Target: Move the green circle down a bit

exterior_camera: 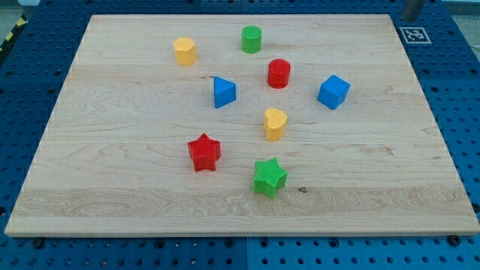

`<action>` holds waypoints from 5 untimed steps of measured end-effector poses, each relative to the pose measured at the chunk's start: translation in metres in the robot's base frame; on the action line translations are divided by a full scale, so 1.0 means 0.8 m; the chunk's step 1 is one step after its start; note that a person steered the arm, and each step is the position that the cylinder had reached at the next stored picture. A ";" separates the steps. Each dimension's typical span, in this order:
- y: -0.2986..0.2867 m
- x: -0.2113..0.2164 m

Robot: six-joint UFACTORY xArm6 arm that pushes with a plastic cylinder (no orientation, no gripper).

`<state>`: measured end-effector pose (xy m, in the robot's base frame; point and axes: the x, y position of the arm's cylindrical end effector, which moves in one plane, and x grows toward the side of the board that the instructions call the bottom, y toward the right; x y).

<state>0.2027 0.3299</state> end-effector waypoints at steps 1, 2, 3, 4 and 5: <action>0.000 0.000; 0.000 0.002; 0.000 0.002; -0.012 0.026; -0.048 0.076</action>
<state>0.2636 0.2916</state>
